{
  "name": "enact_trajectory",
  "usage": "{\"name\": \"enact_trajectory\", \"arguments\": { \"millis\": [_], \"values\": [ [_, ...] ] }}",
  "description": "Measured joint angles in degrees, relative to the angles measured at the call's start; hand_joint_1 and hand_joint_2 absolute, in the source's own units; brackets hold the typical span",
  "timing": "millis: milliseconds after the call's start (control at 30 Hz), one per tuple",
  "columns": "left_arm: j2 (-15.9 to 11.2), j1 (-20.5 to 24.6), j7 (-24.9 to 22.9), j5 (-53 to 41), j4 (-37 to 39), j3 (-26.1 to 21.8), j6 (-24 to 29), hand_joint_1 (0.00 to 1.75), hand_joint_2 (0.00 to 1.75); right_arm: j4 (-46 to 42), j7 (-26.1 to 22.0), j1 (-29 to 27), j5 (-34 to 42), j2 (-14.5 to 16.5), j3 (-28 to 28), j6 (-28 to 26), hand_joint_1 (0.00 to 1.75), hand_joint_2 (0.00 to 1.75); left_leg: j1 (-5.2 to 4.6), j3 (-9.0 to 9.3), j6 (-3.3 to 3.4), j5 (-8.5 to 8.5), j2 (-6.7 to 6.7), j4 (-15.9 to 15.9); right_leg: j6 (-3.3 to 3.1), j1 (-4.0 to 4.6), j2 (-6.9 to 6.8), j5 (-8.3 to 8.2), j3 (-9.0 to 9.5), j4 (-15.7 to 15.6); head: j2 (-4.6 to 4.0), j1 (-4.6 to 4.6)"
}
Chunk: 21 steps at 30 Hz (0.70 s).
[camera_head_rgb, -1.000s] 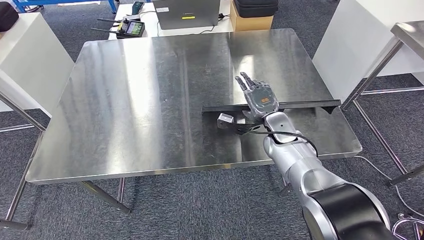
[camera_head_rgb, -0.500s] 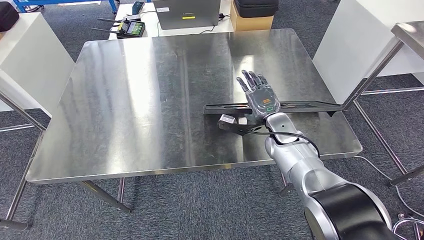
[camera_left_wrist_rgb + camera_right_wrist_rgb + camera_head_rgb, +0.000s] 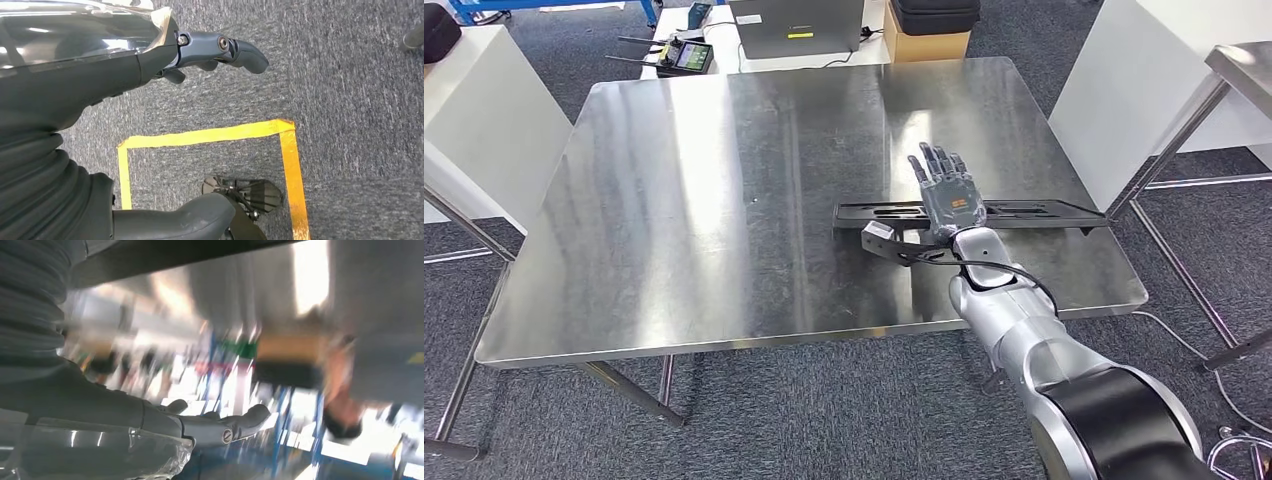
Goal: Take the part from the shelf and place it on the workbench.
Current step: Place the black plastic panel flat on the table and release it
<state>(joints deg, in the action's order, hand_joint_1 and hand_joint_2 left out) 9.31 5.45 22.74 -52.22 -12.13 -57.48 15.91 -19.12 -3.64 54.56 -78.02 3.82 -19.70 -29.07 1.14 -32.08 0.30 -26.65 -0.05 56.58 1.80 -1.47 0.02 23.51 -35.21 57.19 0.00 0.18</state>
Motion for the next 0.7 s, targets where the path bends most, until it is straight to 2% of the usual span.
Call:
{"name": "enact_trajectory", "arguments": {
  "millis": [100,167,267,533,700],
  "values": [
    [0.5,1.2,-2.0,0.2,0.0,0.0,1.4,0.0,1.75,-0.1,-5.1,0.1,7.7,3.1,2.2,9.2,0.0,1.75,0.01,0.05,-0.01,0.01,0.04,0.0,0.0,0.0,0.01,0.0,-0.01,0.0,0.0,-0.01],
    [1.2,2.7,-3.9,0.3,0.0,0.0,2.2,0.0,1.75,-0.5,-6.3,0.2,11.8,5.7,3.9,15.1,0.0,1.75,0.02,0.1,-0.01,0.02,0.0,0.0,-0.01,0.0,0.0,0.0,-0.02,0.0,0.0,-0.01],
    [2.0,4.3,-4.7,0.5,0.0,0.0,2.7,0.0,1.75,-1.3,-6.8,0.7,15.8,8.5,5.9,20.2,0.0,1.75,0.02,0.16,-0.02,0.02,-0.08,0.0,-0.01,0.02,-0.01,0.0,0.03,0.0,0.0,-0.01],
    [2.5,4.5,-4.2,1.6,0.0,0.0,3.2,0.0,1.75,-2.8,-7.3,0.8,24.3,11.0,8.9,27.4,0.0,1.75,-0.06,0.14,-0.02,0.02,-0.08,0.0,0.0,0.03,-0.01,0.0,0.12,0.0,0.0,0.0],
    [2.5,4.4,-4.0,2.2,0.0,0.0,3.4,0.0,1.75,-3.8,-7.1,0.8,27.3,11.3,9.5,27.9,0.0,1.75,-0.08,0.13,-0.02,0.02,-0.07,0.0,0.0,0.01,-0.01,0.0,0.13,0.0,0.0,0.01]
  ]
}}
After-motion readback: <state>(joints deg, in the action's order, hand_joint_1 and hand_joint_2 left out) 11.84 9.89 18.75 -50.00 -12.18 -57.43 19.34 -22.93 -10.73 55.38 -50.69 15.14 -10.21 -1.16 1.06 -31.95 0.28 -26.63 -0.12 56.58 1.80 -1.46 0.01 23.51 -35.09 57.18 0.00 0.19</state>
